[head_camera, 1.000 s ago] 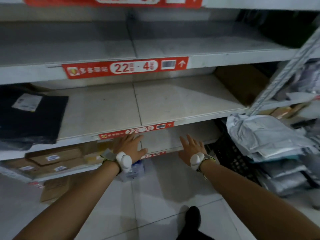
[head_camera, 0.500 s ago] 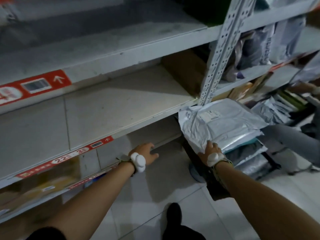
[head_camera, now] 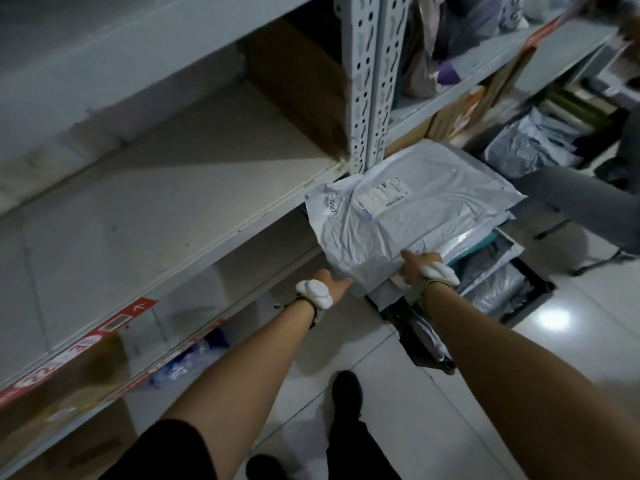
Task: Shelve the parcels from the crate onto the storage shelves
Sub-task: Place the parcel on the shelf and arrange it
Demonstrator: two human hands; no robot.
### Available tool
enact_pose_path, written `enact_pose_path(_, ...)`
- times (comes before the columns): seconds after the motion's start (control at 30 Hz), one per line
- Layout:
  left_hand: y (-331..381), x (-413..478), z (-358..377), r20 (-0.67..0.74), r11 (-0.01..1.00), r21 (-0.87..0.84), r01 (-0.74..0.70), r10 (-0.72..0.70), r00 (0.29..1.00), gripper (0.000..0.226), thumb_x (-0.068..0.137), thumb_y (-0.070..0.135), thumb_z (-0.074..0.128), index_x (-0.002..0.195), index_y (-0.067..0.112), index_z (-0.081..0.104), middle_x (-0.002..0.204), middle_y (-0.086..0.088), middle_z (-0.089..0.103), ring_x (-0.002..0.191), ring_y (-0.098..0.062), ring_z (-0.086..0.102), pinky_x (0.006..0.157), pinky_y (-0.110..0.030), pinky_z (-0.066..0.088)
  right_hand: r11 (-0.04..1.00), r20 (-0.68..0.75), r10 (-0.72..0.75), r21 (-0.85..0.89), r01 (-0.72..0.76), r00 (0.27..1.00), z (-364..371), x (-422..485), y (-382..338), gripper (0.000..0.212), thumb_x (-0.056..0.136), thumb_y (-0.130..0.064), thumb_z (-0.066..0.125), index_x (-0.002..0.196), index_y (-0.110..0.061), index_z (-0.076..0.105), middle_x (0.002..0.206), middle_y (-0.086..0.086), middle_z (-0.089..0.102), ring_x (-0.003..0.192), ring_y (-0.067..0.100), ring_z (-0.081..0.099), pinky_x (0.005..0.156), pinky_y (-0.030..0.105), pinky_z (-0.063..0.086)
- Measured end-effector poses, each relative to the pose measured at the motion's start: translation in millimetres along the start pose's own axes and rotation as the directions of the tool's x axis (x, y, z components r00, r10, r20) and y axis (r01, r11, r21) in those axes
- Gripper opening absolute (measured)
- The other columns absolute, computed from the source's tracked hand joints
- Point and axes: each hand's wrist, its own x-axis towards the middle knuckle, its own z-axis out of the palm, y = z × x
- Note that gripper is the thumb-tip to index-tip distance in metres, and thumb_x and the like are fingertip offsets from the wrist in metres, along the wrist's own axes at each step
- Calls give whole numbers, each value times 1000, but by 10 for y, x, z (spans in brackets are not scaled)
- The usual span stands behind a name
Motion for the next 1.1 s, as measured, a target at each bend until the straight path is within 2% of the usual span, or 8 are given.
enact_pose_path(0.23,105,355,329,94,926,-368,85,-54,994,42,96,49,51,98,12,69,107,-13,73,84,-24,70,67,-31,52,997,-23,6,72,-4,1000,-77,-214,-90,91,61,-80,39,106,-6,68,95,12,75,89,32,70,91,45,55)
enact_pose_path(0.4,158,440,293,169,901,-401,168,-107,980,32,97,44,50,85,19,65,96,-2,72,73,-18,66,57,-24,42,967,-58,89,243,-73,994,-170,-306,-324,72,81,-72,52,120,-12,58,107,11,69,77,26,65,73,33,55)
enact_pose_path(0.47,149,468,267,146,898,-403,175,-126,981,33,95,46,52,87,16,64,93,-4,70,70,-20,64,60,-27,42,929,-62,175,342,-143,983,-199,-280,-445,91,72,-79,55,137,-15,50,129,12,62,93,31,65,82,36,54)
enact_pose_path(0.57,97,460,231,134,895,-411,174,-130,982,34,93,48,53,93,15,63,87,-3,67,70,-20,62,64,-30,42,846,-114,135,531,-55,984,-199,-185,-620,78,90,-53,62,145,-3,39,145,16,48,130,35,49,102,39,42)
enact_pose_path(0.8,-15,312,-30,97,893,-440,93,-55,994,29,94,53,52,89,25,52,99,-3,65,83,-19,64,71,-32,47,791,-108,84,611,-1,991,-210,-173,-729,55,98,-23,58,148,-10,38,150,18,40,135,34,43,99,28,40)
enact_pose_path(0.87,-93,202,-164,72,825,-558,89,-59,996,34,91,56,56,96,23,58,103,-3,67,88,-20,66,75,-33,50,714,-147,81,699,46,986,-252,-348,-813,53,95,-19,60,146,-18,44,147,19,41,132,38,42,109,35,36)
enact_pose_path(1.0,-121,-9,-282,113,576,-808,123,-53,992,48,81,62,67,103,19,69,90,-3,72,86,-22,67,73,-33,51,632,-198,76,767,106,977,-138,-646,-821,82,61,-40,76,136,-18,49,126,6,59,104,32,58,92,42,53)
enact_pose_path(1.1,-87,-222,-338,114,374,-925,76,81,990,45,82,53,71,112,20,70,102,-7,75,95,-26,69,88,-42,56,593,-174,-47,788,167,984,15,-1105,-825,70,75,-27,72,139,-17,44,120,3,57,104,32,58,96,47,50)
